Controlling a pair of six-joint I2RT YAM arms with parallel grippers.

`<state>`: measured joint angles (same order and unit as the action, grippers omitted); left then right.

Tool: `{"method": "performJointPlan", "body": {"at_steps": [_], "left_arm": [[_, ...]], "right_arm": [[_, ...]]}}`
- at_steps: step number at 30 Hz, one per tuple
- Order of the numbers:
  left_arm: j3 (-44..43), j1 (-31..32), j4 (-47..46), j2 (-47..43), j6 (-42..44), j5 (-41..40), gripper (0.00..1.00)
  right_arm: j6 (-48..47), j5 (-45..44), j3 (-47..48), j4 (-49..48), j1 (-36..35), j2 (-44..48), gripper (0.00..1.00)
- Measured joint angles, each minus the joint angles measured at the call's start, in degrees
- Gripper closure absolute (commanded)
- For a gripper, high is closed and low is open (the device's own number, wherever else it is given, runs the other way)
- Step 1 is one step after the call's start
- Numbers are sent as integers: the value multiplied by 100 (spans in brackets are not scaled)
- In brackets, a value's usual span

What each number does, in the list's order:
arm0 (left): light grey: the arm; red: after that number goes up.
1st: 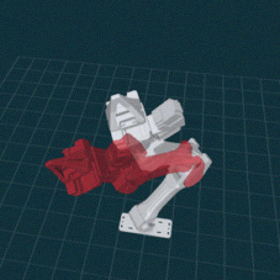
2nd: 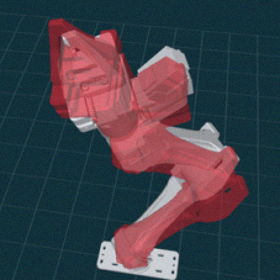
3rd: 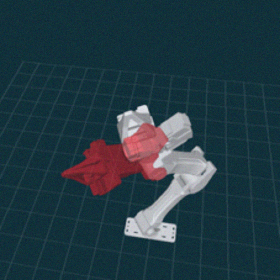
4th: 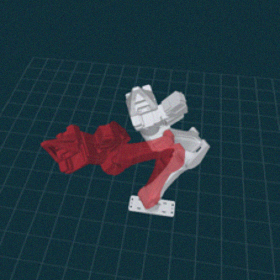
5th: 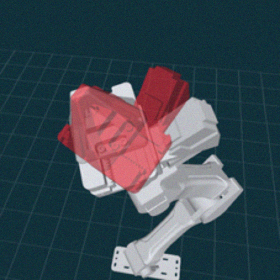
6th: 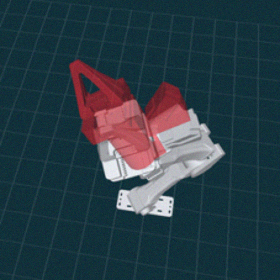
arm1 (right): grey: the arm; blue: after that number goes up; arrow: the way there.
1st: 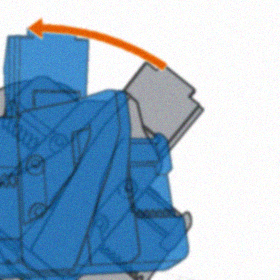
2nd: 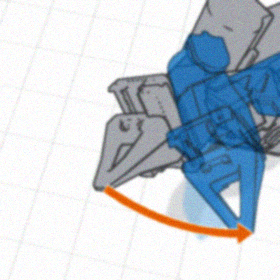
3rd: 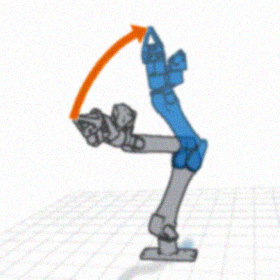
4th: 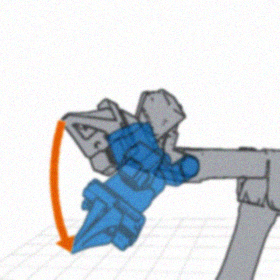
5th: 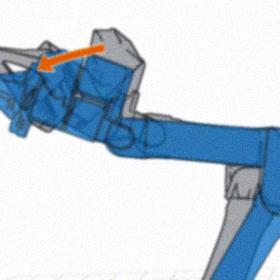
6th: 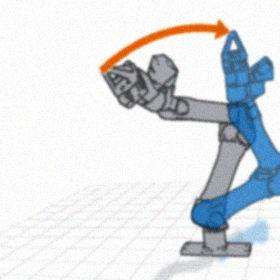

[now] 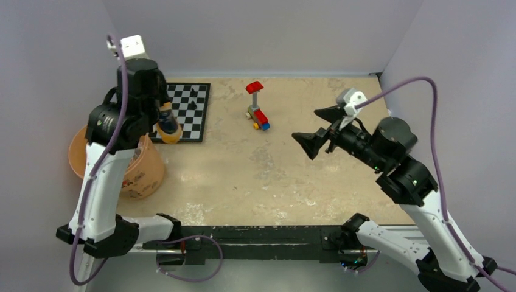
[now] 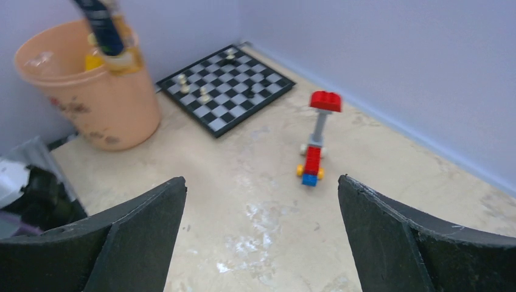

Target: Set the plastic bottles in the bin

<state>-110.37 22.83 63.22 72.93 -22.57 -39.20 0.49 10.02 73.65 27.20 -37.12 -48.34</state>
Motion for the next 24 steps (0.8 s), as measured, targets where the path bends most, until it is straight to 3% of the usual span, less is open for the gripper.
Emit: {"method": "performJointPlan", "body": {"at_steps": [3,10,24], "left_arm": [[68,-396,-247,-535,656,-710,100],[964,-1799,-1093,-1388,1320,-1185,100],[3495,-2468,-3121,-1335,1379,-708,100]], "right_arm": [[63,-579,-85,-85,0,269,1],[247,-920,-490,-190,2,256,1],[341,-953,-868,-157,2,579,1]]}}
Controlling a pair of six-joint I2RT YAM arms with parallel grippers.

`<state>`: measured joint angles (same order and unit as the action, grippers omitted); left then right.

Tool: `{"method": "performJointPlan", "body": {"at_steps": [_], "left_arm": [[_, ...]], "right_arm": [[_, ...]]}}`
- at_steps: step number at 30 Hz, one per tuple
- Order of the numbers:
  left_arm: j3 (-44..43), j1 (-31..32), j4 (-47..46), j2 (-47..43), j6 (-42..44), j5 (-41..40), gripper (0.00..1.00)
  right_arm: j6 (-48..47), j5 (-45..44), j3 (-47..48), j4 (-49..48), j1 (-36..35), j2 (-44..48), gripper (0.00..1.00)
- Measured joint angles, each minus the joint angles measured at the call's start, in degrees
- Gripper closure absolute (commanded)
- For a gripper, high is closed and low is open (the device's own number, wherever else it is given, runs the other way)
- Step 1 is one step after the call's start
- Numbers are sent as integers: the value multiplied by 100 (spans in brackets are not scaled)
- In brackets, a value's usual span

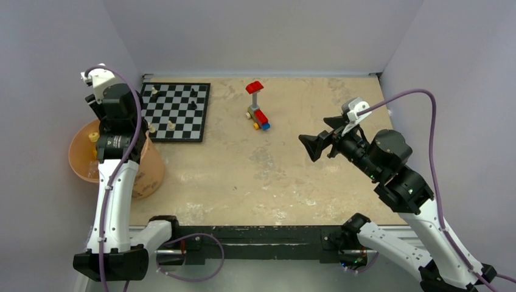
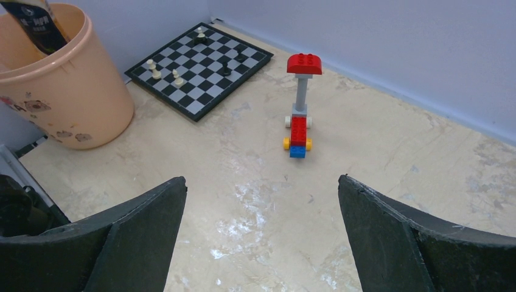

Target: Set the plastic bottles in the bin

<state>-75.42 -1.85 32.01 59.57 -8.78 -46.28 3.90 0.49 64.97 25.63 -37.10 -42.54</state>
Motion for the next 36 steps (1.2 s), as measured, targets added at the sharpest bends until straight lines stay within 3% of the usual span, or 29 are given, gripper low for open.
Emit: {"method": "performJointPlan", "body": {"at_steps": [6,12,15,18,19,20,27,36], "left_arm": [[411,-13,-1012,-133,479,-39,100],[935,-107,-2638,-160,1311,-15,99],[1309,-214,-3010,-142,1346,11,73],[1781,-271,-3071,-199,1191,22,18],[1917,-280,-2997,-214,1093,33,4],[2004,-284,-2907,-232,1003,48,0],[1851,-293,-1759,-645,369,280,0],[-730,-61,435,-616,-138,1080,0]], "right_arm": [[-7,2,-96,4,0,83,1],[-55,52,-103,66,0,55,1],[-87,57,-103,85,0,55,1],[-138,153,-103,98,0,55,1],[-153,205,-103,103,0,50,1],[-160,227,-103,109,0,42,1],[-192,238,-103,151,0,15,1],[232,-164,-103,-37,-2,-103,1]]}}
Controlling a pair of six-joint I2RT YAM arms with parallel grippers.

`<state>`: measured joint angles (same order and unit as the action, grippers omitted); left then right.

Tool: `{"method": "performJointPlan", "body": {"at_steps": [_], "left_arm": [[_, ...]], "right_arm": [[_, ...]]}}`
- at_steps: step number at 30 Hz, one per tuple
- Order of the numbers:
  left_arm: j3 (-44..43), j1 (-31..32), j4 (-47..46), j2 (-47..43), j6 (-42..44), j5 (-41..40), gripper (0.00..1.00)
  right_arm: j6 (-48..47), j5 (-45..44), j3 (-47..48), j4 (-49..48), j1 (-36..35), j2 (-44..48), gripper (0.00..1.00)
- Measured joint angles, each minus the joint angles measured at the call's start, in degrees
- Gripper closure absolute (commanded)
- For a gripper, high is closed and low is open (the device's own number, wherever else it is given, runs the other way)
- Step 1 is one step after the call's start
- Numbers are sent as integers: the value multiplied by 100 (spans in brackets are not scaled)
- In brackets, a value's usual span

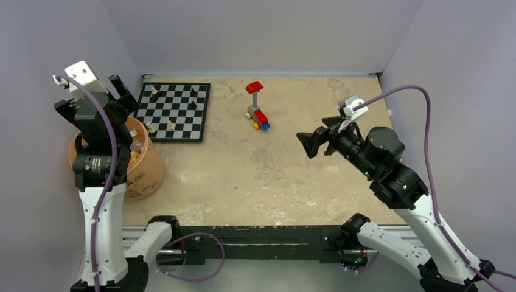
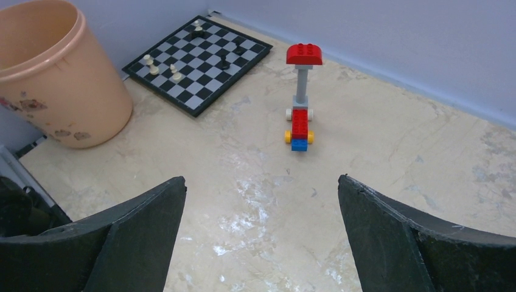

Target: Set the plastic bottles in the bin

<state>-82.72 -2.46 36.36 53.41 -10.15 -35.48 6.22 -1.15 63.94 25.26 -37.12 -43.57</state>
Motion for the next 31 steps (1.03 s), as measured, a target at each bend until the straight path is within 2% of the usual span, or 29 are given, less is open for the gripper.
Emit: {"method": "performJointPlan", "body": {"at_steps": [6,10,16,21,31], "left_arm": [[-925,975,1316,168,-433,833,0],[-988,1314,2061,339,-861,1499,0],[17,1735,2378,11,-1399,2511,0],[739,1792,2581,-262,-1491,2898,0],[822,1792,2605,-317,-1478,3156,0]], "right_arm": [[450,-664,369,249,2,-573,1],[852,-1331,579,511,20,-1051,1],[1633,-2037,584,1082,59,-1410,1],[2063,-2216,592,1329,66,-1532,1],[2302,-2236,592,1355,66,-1488,2]]}}
